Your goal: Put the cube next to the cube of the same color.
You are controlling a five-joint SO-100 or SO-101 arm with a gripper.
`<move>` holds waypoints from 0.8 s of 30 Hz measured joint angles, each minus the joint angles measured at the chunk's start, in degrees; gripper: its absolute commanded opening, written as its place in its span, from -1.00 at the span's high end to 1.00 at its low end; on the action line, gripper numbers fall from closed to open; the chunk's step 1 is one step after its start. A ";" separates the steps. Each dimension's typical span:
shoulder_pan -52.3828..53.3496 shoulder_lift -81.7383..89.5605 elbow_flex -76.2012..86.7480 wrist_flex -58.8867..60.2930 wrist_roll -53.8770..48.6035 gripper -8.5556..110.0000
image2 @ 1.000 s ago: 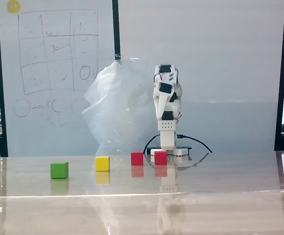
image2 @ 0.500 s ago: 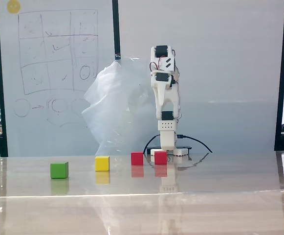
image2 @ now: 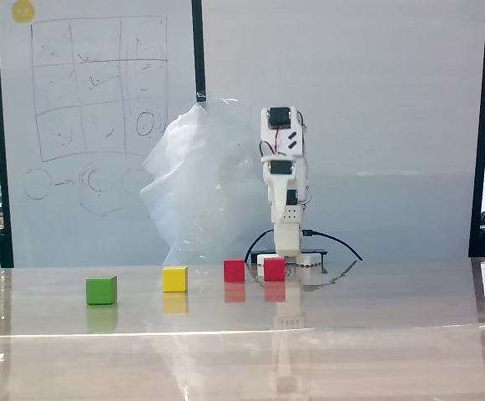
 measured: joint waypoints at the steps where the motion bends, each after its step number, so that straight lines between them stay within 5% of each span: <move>1: -0.09 -1.14 0.97 -1.67 0.00 0.38; 24: -0.09 -5.36 15.21 -21.36 0.00 0.40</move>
